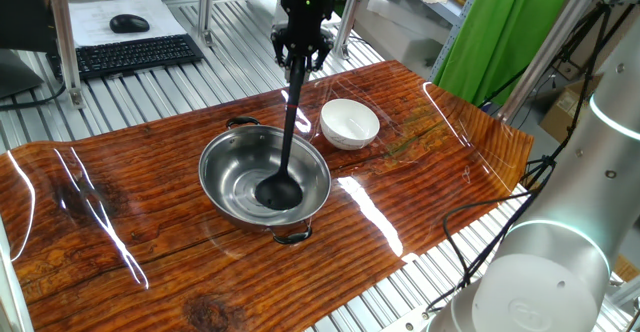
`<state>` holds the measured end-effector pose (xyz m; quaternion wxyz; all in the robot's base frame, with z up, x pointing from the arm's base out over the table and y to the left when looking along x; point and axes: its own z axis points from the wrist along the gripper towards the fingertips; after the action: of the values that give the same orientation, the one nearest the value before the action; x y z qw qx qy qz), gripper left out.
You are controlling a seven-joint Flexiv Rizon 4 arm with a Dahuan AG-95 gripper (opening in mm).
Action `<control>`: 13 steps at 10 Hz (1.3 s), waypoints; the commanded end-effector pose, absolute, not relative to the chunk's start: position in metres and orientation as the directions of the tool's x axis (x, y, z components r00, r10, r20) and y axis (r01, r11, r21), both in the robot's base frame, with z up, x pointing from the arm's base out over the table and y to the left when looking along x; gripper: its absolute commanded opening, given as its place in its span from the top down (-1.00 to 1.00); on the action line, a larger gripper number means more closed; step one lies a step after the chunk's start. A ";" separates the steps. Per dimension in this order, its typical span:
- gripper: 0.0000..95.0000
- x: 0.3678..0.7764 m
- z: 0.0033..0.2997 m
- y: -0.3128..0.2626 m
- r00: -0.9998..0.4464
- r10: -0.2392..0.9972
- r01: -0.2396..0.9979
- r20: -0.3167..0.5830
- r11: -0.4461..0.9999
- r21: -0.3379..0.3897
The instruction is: Scoop water with a large spoon from one bowl to another
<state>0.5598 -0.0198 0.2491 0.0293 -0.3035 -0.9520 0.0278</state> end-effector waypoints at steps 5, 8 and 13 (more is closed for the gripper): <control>0.20 0.560 0.248 -0.019 -0.823 0.568 0.565 0.035 0.823 -0.055; 0.20 0.557 0.248 -0.019 -0.819 0.572 0.570 0.044 0.820 -0.050; 0.20 0.554 0.254 -0.018 -0.824 0.563 0.561 0.054 0.826 -0.055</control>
<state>0.5529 -0.0191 0.2532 0.0315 -0.2935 -0.9553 0.0166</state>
